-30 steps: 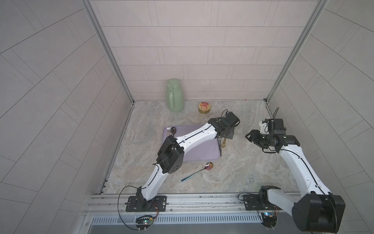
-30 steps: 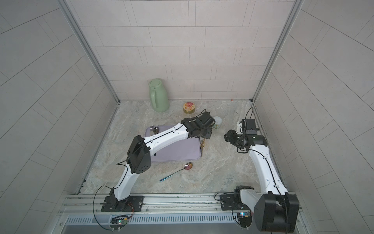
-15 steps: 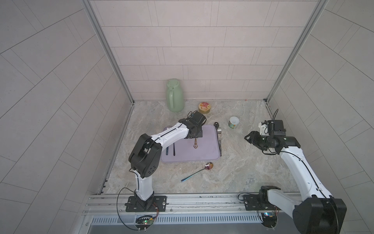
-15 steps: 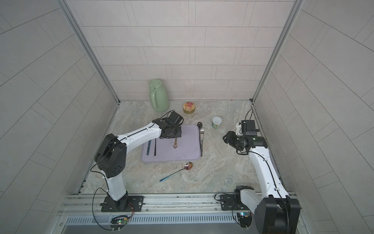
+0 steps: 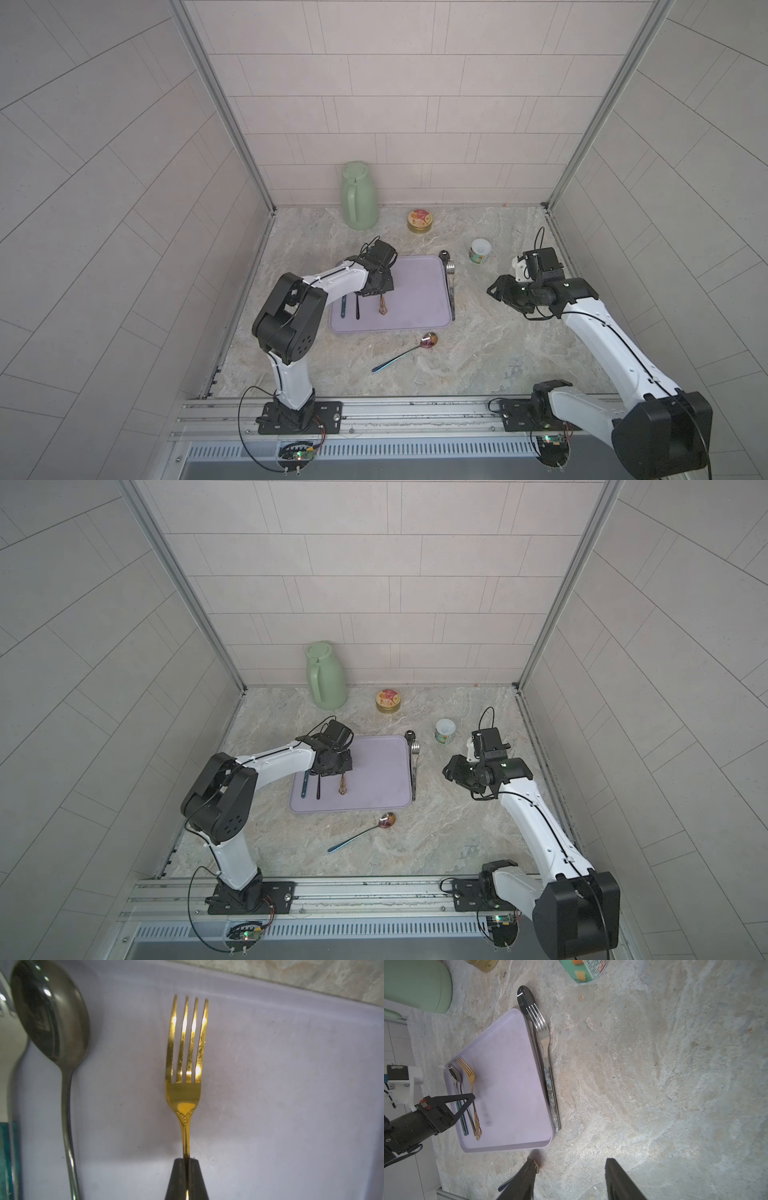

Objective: Set the spoon and fork side by side
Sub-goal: Place the fork on the tray.

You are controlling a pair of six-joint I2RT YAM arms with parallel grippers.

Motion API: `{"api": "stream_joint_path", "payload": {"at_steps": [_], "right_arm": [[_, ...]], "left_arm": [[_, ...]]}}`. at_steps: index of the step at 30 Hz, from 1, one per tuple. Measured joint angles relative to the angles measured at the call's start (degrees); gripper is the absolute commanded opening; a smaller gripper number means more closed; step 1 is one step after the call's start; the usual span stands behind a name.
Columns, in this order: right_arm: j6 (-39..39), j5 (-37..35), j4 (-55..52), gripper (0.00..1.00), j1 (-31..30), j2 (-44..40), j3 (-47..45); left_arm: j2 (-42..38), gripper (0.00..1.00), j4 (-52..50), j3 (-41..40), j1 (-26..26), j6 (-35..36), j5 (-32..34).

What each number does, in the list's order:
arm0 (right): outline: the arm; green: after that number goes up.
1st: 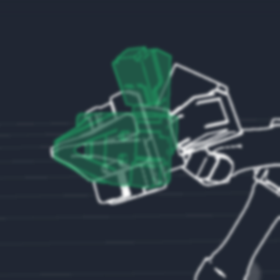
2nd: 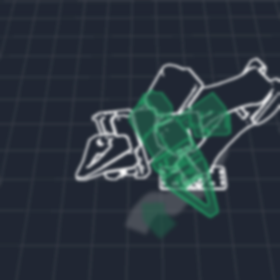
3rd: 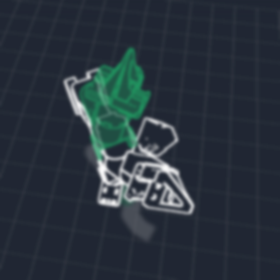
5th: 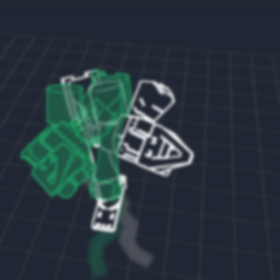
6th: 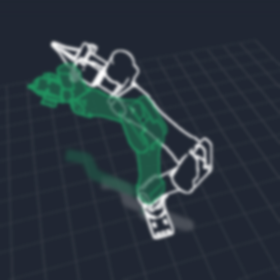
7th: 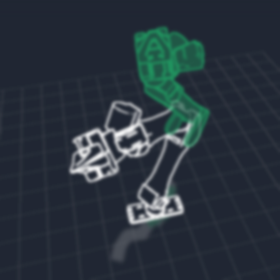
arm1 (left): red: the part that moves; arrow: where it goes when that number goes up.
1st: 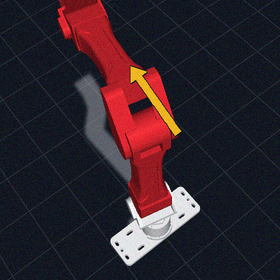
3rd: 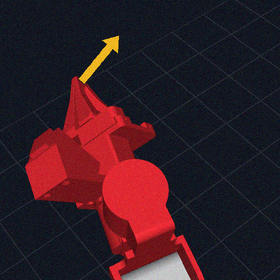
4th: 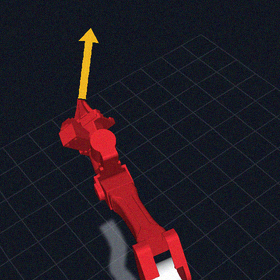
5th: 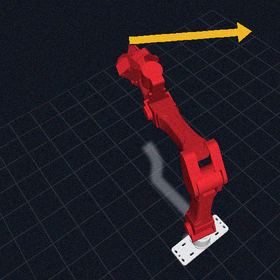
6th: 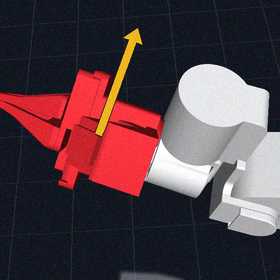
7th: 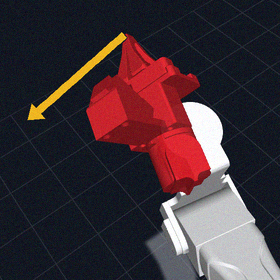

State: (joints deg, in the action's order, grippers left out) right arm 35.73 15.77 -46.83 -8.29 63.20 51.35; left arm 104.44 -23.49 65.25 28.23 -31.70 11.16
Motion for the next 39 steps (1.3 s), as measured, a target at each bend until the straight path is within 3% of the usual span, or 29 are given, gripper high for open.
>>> {"api": "stream_joint_path", "payload": {"at_steps": [16, 24, 33, 39], "right_arm": [[2.99, -3.41, -0.15, 0.57, -4.74, 2.73, 0.09], [3.82, -4.13, -0.33, 0.57, -6.21, 2.71, 0.39], [4.24, -4.68, -0.81, 0.57, -7.87, 2.71, 1.38], [4.85, -5.77, -1.42, 0.57, -10.03, 2.71, 1.68]], "left_arm": [[1.88, 0.01, 2.49, -0.74, -1.25, 3.48, -0.52], [2.27, 0.22, 2.01, -0.7, -1.29, 4.09, 0.17], [0.96, 0.23, -1.01, -0.7, -1.31, 3.61, 0.13], [-7.37, 0.26, -4.5, -3.74, 3.13, 2.23, 1.03]]}}
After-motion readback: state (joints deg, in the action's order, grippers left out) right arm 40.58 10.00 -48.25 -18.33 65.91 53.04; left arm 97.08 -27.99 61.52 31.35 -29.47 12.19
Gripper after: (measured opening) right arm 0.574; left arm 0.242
